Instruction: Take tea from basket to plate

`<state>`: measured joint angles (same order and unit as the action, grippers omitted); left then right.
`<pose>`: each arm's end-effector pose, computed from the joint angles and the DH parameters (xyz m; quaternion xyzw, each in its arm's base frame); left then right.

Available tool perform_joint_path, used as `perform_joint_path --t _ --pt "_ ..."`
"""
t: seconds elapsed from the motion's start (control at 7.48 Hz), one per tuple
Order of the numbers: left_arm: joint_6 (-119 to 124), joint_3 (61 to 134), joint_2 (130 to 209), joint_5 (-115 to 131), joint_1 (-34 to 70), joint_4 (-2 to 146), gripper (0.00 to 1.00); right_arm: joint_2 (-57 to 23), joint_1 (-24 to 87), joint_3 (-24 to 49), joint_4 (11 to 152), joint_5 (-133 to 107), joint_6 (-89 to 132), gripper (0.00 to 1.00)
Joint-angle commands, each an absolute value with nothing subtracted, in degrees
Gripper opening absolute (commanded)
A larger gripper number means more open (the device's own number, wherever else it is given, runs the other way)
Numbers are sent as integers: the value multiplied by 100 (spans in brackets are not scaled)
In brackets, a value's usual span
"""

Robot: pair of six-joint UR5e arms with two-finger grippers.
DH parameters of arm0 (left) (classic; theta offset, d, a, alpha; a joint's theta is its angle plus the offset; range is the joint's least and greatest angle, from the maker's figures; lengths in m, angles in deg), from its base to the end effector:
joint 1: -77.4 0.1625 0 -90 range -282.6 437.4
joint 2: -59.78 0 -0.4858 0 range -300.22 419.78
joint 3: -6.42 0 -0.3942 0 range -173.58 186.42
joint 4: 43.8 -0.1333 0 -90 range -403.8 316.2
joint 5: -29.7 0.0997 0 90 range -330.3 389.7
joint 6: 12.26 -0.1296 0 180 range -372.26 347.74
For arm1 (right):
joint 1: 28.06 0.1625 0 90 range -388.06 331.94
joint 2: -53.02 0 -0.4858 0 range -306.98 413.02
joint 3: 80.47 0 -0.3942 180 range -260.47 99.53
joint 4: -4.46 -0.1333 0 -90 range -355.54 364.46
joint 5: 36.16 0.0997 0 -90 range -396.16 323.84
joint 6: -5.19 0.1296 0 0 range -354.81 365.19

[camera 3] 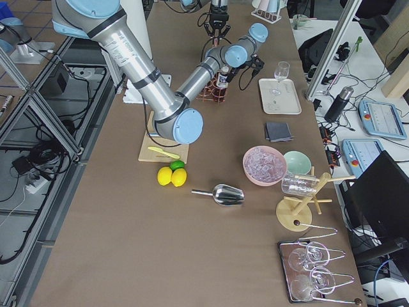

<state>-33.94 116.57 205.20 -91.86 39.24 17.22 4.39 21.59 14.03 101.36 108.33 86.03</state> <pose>0.4682 -0.4512 0.0599 0.3025 0.3402 0.6151 0.6437 -0.4452 -0.5670 0.2400 -0.2304 -0.4702 0.1468 0.8392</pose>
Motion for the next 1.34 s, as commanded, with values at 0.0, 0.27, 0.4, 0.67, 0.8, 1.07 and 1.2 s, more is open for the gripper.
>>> perform_joint_path --t 0.0,0.27,0.4,0.67,0.8,1.07,1.2 --pt "-3397 11497 20516 -9150 3926 1885 0 591 1923 1331 10123 11061 8701 89" --pt "-3432 11505 20481 -9141 3917 1887 0 617 1809 1314 10114 11070 8693 82" --pt "-3432 11522 20489 -9141 3917 1887 0 600 1747 1314 10114 11070 8675 81" --pt "-3432 11523 20498 -9141 3917 1878 0 643 1738 1287 10114 11070 8649 53" --pt "-3441 11549 20498 -9133 3909 1878 0 652 1781 1279 10123 11088 8649 34" --pt "-3432 11540 20480 -9133 3908 1878 0 705 1773 1270 10123 11097 8684 22" --pt "-3432 11532 20480 -9141 3908 1878 0 714 1773 1278 10123 11097 8684 6"
